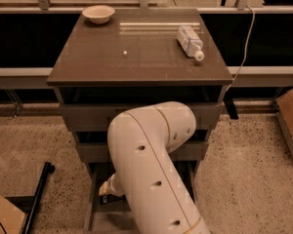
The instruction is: Pick rxbar chocolate from bottom drawer and place on counter
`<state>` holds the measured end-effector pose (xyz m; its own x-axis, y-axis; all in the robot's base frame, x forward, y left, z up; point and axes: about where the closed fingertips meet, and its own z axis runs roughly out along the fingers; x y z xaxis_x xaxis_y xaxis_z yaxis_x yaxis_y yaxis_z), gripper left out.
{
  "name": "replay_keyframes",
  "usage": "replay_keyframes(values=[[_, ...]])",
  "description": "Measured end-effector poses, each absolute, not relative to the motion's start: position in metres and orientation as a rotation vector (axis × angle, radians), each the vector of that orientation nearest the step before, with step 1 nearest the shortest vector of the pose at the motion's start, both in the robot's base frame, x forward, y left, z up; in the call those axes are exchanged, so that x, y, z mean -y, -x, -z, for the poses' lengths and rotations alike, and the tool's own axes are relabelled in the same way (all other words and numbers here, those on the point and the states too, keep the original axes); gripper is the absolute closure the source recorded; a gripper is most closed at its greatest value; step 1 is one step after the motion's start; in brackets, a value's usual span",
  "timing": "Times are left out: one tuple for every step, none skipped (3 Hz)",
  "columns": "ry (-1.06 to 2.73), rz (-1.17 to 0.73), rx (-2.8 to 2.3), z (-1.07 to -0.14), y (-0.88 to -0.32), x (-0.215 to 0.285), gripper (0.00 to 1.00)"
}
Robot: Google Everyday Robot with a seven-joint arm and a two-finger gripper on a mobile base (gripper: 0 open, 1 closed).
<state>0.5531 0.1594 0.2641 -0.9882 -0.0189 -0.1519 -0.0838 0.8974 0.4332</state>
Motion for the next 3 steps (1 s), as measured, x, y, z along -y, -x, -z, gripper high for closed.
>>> replay_keyframes(values=[[0.083,-0.692,-2.926,-0.263,-0.550,-0.165,0.00],[0.085,-0.693,-2.953,-0.258,-0.548,-0.166,0.00],[0.093,-0.753,-2.985,-0.243,-0.546,-0.170,0.00]])
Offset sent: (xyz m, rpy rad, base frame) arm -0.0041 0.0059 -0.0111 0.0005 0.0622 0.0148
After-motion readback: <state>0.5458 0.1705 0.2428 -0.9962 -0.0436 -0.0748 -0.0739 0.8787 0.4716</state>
